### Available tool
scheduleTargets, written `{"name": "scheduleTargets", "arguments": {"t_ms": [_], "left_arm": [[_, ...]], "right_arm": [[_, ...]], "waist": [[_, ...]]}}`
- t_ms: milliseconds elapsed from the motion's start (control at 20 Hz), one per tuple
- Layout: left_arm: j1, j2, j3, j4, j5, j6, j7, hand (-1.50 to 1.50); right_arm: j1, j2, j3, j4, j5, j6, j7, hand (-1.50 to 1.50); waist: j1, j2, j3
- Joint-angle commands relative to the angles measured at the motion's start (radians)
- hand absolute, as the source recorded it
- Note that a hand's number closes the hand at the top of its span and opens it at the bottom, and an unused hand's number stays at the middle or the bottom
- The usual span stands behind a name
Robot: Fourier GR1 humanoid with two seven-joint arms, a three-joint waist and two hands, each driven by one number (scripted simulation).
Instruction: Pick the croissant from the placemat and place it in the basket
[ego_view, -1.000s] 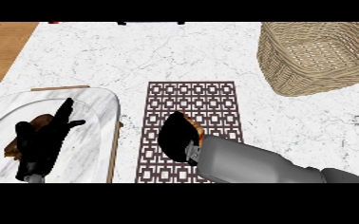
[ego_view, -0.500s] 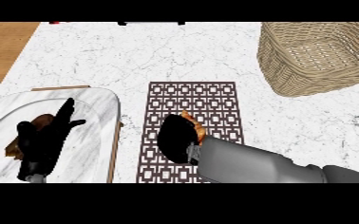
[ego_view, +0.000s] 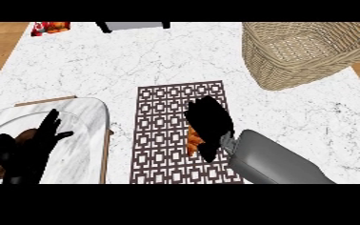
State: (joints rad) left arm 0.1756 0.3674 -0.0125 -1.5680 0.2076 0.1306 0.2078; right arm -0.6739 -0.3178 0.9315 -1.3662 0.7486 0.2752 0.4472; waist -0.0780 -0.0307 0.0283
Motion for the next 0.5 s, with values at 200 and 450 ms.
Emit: {"name": "scheduleTargets", "arguments": {"t_ms": [200,450], "left_arm": [[0.081,-0.023,-0.026,0.045,0.029,-0.033,0.049,0.00],[0.092,-0.038,-0.050,0.014,0.005,-0.021,0.054,0.00]], "right_arm": [[0.218,0.069,-0.307,-0.262,-0.204,-0.292,0.101,1.50],[0.233,0.058,-0.468,-0.530,-0.269,-0.377,0.133,1.50]], "waist": [[-0.035,0.023,-0.022],[-0.021,0.013,-0.026]]}}
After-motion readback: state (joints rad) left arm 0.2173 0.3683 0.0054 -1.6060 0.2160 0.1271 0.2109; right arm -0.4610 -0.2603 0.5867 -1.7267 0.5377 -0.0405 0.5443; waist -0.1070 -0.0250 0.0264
